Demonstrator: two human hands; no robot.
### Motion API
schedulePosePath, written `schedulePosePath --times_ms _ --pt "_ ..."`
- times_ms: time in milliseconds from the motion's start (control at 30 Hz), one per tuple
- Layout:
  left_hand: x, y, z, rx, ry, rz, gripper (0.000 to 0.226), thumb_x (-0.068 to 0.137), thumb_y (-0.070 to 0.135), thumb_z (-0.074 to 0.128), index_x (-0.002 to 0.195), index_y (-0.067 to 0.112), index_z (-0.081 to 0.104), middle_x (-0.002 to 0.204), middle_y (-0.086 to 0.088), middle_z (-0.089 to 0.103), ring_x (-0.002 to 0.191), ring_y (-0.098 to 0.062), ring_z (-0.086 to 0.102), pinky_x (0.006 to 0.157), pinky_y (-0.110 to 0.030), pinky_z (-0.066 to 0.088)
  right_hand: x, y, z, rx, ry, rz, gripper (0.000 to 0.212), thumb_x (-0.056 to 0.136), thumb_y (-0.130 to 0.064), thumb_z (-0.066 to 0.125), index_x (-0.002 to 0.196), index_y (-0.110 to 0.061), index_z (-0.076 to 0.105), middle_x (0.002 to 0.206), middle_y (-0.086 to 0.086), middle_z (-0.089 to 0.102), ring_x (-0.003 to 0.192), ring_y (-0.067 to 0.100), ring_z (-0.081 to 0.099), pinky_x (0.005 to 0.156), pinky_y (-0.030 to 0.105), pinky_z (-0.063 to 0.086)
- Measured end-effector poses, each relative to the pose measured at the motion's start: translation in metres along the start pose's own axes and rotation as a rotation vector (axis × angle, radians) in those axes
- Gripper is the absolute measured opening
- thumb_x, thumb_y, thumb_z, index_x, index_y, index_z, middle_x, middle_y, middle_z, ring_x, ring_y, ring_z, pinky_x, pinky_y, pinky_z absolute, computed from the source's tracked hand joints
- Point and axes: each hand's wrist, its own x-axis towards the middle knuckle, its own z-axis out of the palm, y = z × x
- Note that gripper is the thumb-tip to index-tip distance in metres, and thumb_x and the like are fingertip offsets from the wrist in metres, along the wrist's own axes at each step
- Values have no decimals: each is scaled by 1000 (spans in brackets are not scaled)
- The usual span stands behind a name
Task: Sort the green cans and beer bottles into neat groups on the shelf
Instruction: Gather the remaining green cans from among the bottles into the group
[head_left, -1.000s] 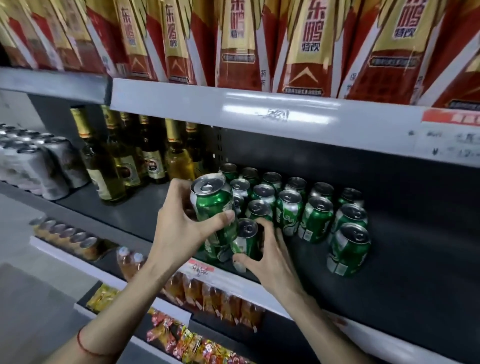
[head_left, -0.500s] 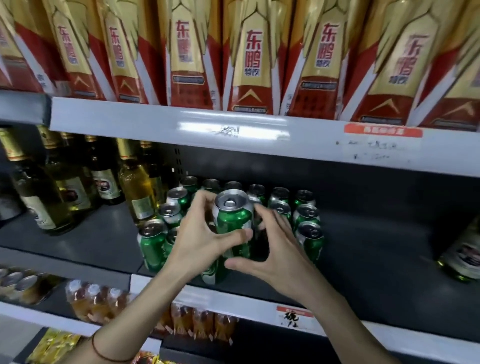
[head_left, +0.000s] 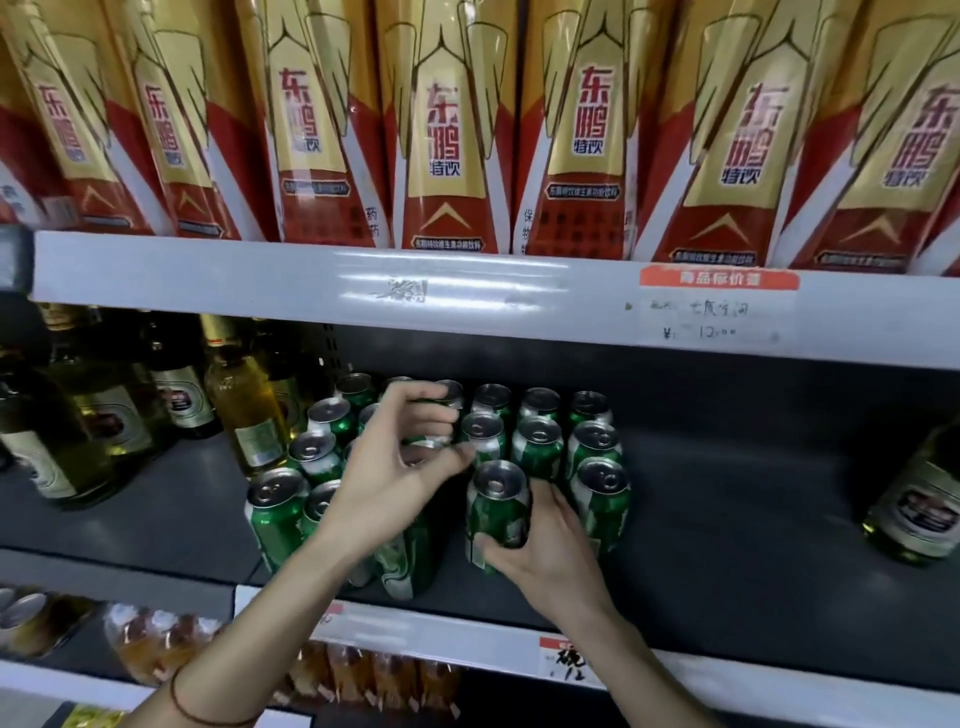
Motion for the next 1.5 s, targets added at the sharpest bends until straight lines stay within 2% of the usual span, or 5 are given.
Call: schedulePosePath --times_ms 567,767,1067,1333,1500 --pt "-17 -28 -27 -85 2 -19 28 90 1 77 113 13 66 106 -8 75 103 -21 72 94 -44 59 29 -3 35 -4 37 65 75 84 -44 80 142 -18 39 139 2 52 130 23 50 105 37 44" --pt "-19 -25 1 -179 -75 -8 24 91 -1 74 112 5 65 103 -13 76 101 -25 72 90 -38 57 5 -6 12 45 35 24 79 90 -43 74 153 -22 33 148 1 48 137 18 46 111 40 43" --pt "-37 26 117 -261 -252 106 26 90 2 75 112 10 64 100 -12 77 97 -26 73 88 -38 57 -92 41 -132 54 245 17 54 94 -39 71 140 -32 43 112 -17 56 104 -2 57 83 13 48" --pt "-97 99 298 -302 -494 243 31 85 26 77 114 23 67 105 -1 79 104 -15 75 94 -36 60 -226 127 -293 -15 469 102 45 97 -30 69 129 -35 38 103 -4 57 92 10 62 72 30 54" --pt "-135 133 393 -346 -566 243 39 84 34 78 121 28 67 116 3 77 111 -11 73 95 -32 58 -286 184 -368 -53 555 210 39 98 -37 66 129 -35 42 104 -8 58 88 6 60 66 19 50"
